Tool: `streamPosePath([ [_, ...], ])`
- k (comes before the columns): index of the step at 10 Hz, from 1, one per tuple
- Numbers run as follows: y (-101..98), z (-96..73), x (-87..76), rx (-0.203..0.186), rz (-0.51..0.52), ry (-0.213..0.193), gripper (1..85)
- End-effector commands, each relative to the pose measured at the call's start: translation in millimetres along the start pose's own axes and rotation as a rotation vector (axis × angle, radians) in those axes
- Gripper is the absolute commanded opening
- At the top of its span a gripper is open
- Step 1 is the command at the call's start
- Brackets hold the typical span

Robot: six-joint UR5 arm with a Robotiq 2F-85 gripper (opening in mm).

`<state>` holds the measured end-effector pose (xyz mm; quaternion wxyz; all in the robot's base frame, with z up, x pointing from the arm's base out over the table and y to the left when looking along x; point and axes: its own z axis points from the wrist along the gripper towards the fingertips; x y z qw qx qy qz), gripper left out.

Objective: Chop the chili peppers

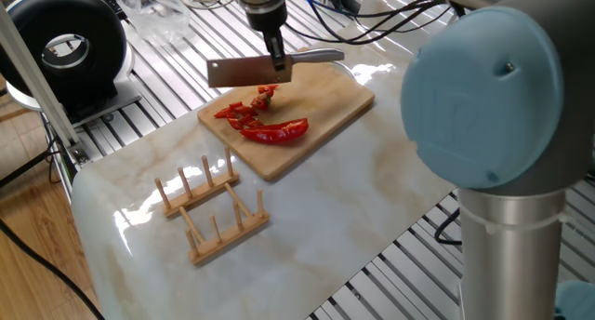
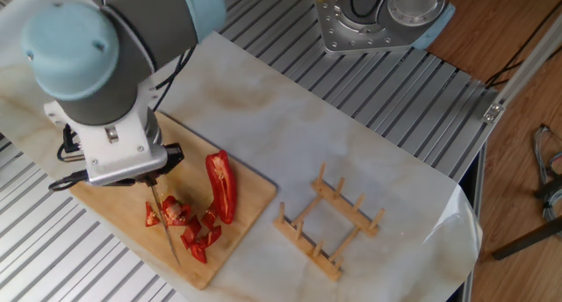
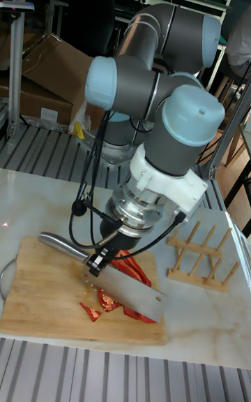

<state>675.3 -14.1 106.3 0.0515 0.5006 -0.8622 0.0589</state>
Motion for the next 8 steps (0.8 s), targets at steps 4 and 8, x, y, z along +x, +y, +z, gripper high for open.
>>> streamPosePath([
  [4, -24.7, -13.0, -44.4, 0.109, 0.001, -0.073, 1.3],
  [8, -31.4, 12.0, -42.3, 0.089, -0.042, -0.014, 1.3],
])
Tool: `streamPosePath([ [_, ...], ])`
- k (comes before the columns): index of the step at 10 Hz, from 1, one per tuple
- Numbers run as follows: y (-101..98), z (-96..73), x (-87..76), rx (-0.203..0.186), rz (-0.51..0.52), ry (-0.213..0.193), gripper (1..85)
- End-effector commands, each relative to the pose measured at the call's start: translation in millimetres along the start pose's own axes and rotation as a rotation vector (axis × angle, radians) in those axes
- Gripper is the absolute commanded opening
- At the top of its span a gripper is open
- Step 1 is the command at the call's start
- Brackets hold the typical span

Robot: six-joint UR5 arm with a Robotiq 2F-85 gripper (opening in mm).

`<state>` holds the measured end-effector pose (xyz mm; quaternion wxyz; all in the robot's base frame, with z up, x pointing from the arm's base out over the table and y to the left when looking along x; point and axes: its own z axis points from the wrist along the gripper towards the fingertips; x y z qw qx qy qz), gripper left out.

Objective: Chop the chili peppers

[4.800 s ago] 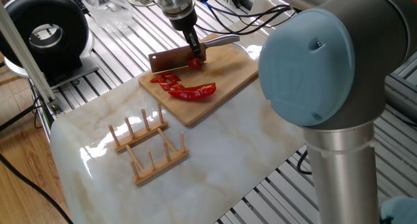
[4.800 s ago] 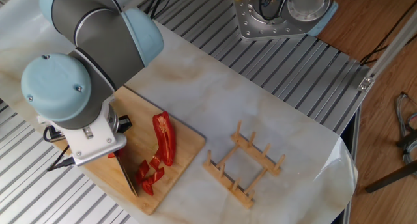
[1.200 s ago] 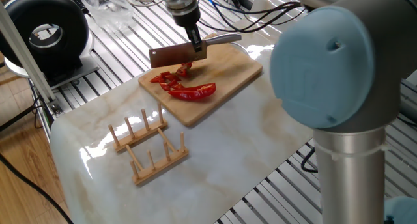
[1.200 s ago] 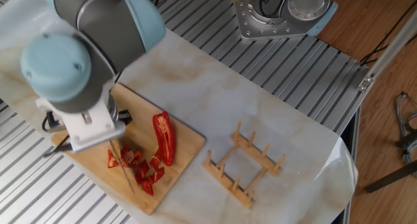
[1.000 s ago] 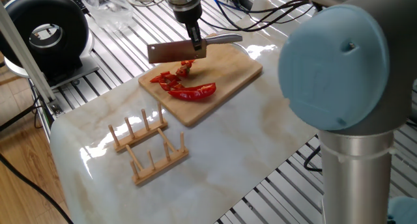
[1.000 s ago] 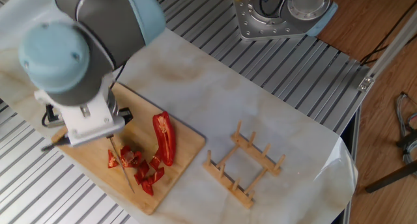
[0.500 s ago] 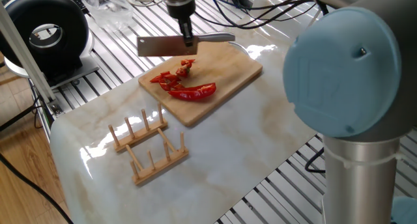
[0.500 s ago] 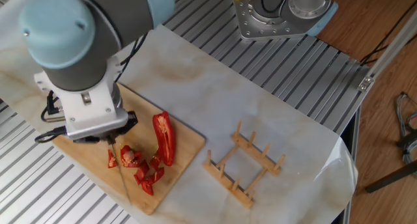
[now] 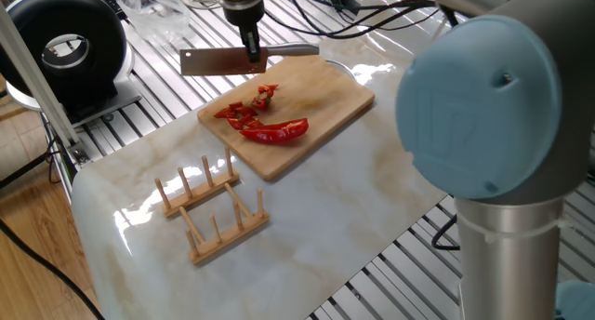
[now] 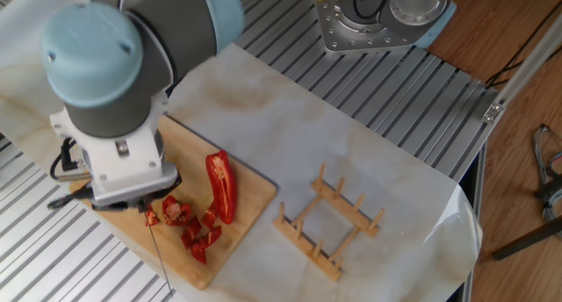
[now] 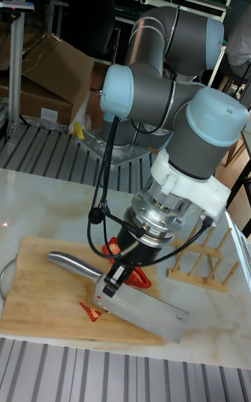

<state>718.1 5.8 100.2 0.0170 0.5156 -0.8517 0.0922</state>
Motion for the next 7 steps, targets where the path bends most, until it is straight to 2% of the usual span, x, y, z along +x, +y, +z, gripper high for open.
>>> streamPosePath([
  [1, -4.5, 15.7, -4.1, -0.008, -0.020, 0.013, 1.3],
  [7, 3.5, 32.2, -10.7, -0.050, -0.025, -0.012, 1.3],
])
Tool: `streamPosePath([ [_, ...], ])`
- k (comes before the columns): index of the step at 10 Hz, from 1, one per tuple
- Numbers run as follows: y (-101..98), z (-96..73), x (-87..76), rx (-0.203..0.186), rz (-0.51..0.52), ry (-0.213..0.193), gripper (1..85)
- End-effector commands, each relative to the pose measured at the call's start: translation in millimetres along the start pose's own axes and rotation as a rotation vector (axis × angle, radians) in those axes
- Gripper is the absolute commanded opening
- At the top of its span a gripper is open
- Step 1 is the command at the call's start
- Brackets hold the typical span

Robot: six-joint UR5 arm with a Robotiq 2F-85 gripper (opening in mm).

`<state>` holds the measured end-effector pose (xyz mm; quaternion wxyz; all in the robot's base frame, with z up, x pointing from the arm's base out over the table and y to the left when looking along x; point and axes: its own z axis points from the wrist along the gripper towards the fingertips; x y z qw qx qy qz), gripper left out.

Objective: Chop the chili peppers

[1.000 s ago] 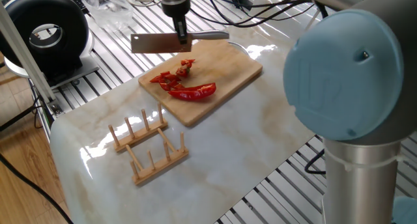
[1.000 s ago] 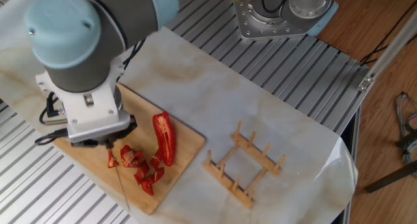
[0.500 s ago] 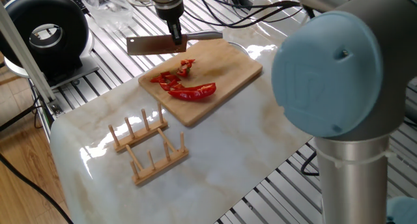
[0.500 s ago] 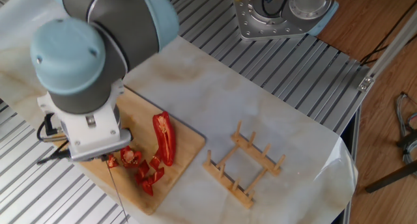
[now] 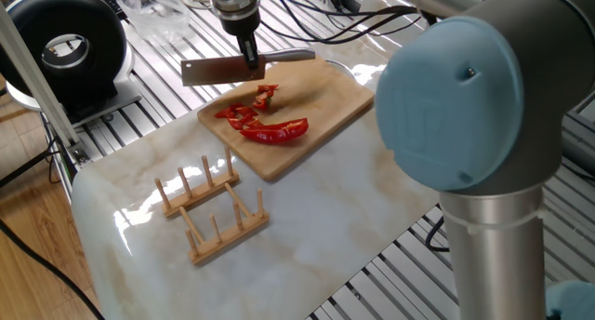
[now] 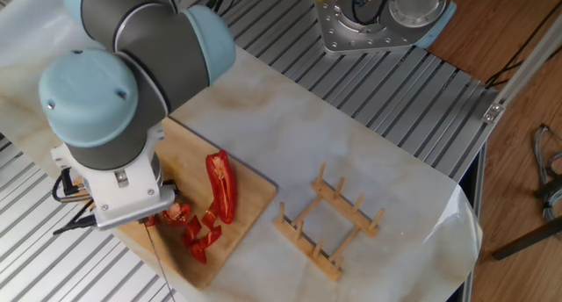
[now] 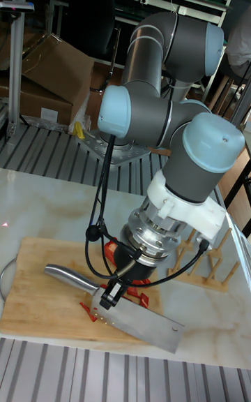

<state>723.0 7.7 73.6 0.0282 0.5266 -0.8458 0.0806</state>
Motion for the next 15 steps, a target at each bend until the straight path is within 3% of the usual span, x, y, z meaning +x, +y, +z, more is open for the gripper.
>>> streamPosePath([
  [1, 4.9, 5.2, -1.2, -0.026, 0.000, -0.013, 1.3],
  [9, 25.9, -8.2, 9.3, -0.093, 0.015, -0.012, 1.3],
  [11, 34.9, -7.5, 5.4, -0.126, 0.026, -0.030, 1.3],
  [15, 35.9, -9.7, 9.1, -0.129, 0.023, -0.026, 1.3],
])
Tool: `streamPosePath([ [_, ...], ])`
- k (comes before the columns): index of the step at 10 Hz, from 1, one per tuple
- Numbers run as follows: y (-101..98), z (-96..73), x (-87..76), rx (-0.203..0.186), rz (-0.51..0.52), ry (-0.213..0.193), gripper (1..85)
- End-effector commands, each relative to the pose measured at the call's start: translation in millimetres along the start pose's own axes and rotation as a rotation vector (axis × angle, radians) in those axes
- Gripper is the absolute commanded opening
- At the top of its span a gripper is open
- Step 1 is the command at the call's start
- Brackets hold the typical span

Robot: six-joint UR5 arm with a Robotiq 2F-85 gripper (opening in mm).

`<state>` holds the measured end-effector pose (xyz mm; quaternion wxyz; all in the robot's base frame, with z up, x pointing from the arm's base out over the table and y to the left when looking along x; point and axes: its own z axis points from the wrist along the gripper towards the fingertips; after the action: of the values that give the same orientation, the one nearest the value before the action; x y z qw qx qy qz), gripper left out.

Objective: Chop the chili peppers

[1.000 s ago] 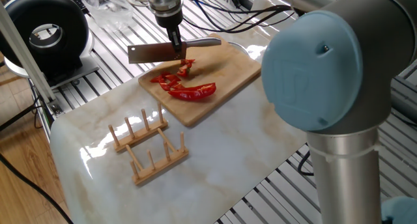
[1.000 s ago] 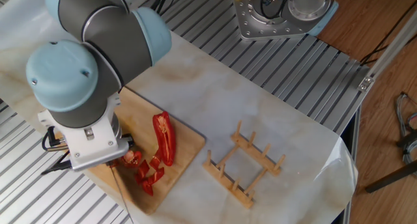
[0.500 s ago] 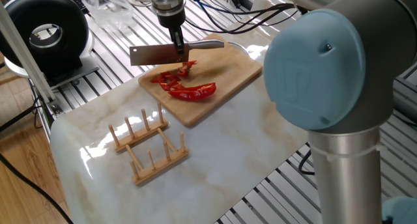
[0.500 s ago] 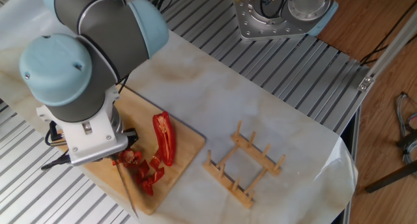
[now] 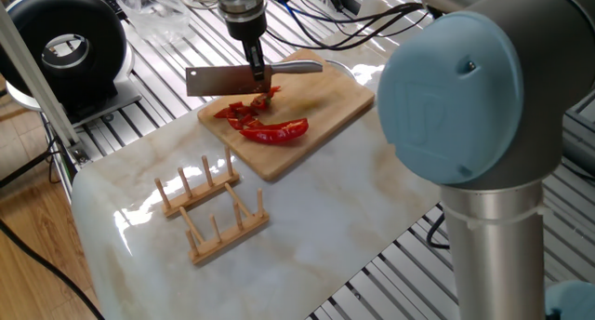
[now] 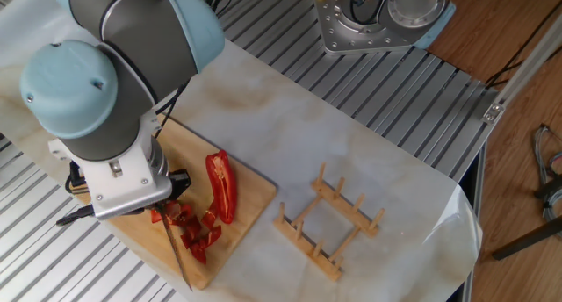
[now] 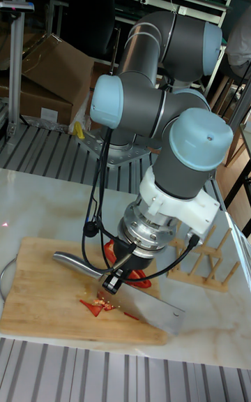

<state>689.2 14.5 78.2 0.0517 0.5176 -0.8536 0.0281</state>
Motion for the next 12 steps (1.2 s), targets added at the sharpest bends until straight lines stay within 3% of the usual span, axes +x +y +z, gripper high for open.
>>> streamPosePath([
  [1, 2.2, -5.2, 2.8, -0.010, -0.002, -0.007, 1.3],
  [3, -0.6, -17.5, 22.7, 0.015, -0.022, 0.032, 1.3],
  [4, -1.9, -20.9, 25.0, 0.028, -0.018, 0.036, 1.3],
  [9, -13.3, -11.9, 1.3, 0.052, 0.080, -0.041, 1.3],
  [12, -22.2, -5.7, 1.6, 0.077, 0.070, -0.024, 1.3],
])
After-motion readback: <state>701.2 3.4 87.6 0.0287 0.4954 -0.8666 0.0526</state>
